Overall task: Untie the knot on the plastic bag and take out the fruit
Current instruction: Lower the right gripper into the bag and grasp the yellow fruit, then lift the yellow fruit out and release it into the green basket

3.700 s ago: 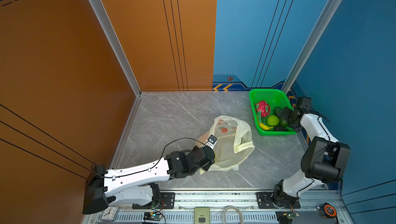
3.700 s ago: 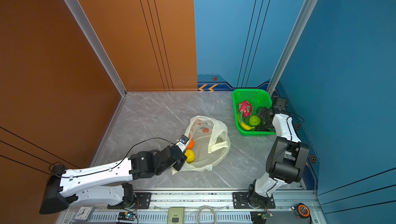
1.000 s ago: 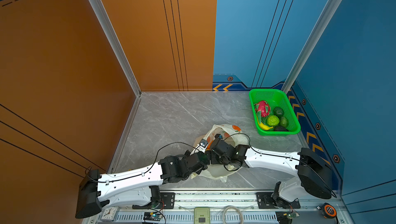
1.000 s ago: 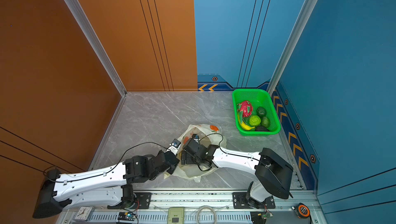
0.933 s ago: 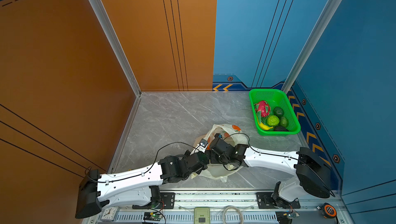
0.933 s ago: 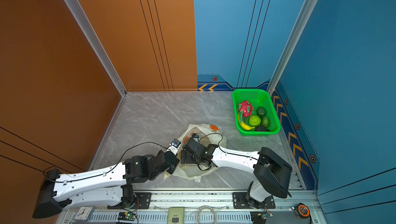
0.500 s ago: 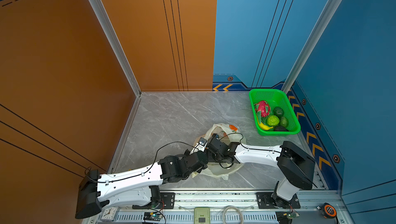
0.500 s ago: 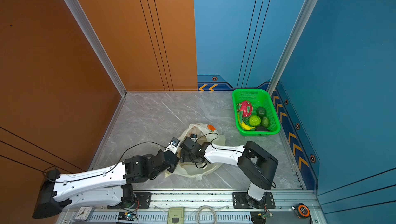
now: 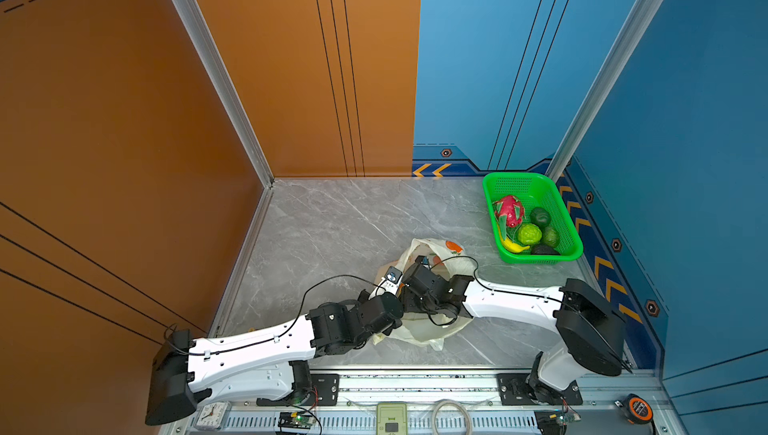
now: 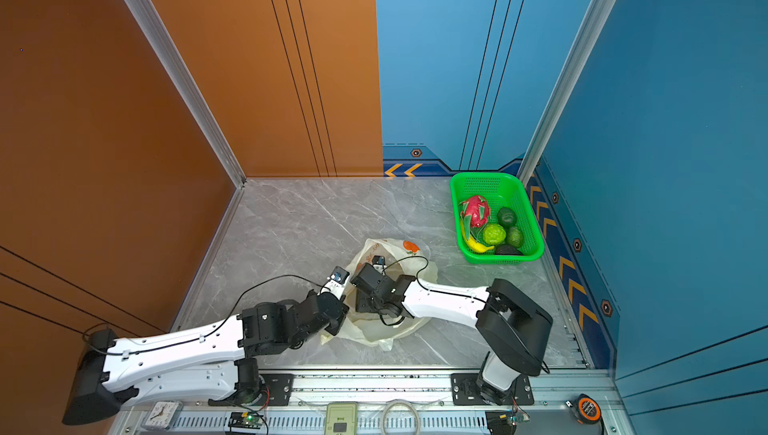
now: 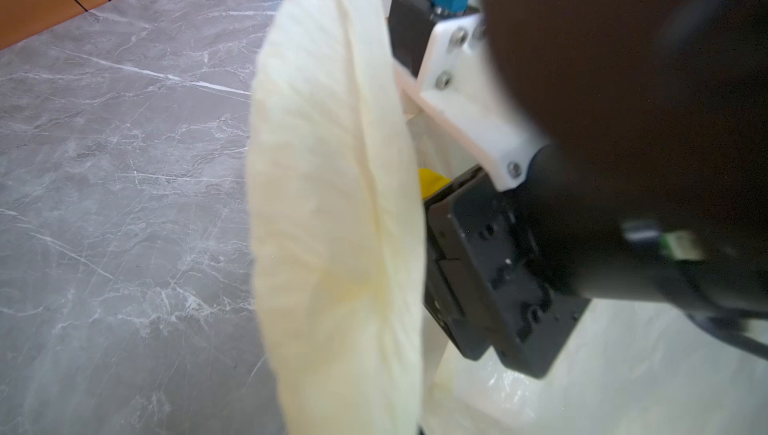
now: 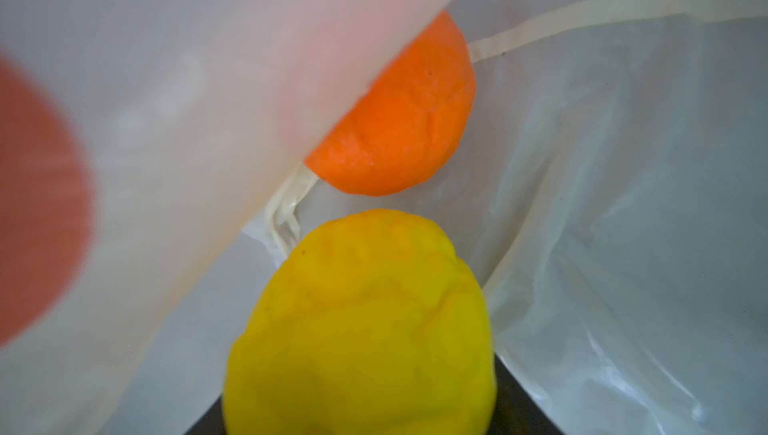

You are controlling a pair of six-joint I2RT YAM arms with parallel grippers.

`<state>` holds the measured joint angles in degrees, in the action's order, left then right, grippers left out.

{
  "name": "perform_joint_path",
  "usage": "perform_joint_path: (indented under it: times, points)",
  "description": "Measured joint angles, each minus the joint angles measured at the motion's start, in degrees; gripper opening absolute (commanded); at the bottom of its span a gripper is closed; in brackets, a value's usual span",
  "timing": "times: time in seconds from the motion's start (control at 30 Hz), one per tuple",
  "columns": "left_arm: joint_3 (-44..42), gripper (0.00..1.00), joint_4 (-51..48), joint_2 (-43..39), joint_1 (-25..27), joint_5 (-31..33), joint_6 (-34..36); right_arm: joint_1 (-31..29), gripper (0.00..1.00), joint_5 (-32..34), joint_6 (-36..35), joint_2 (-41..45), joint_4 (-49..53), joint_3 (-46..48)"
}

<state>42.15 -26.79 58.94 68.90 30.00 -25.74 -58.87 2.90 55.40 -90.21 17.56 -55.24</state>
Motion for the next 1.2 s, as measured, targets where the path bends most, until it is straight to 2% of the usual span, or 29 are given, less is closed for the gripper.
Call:
perform_joint_path:
  times: [0.33,0.73,1.0,1.2]
  points:
    - [0.55,0.0,0.04,0.94,-0.68,-0.28,2.89,-0.44,0.57,0.07,-1.46,12.15,8.31,-1.38]
    - [1.6,0.0,0.46,2.45,-1.03,-0.96,4.81,0.68,0.57,0.63,-5.75,19.85,17.33,-12.17]
    - [1.81,0.0,0.48,2.71,-1.03,-1.14,5.01,9.35,0.57,-0.13,-9.16,21.49,19.41,-16.22]
    - [2.01,0.0,0.48,3.15,-1.03,-1.14,5.01,21.97,0.57,-3.3,-11.98,24.06,19.58,-17.2]
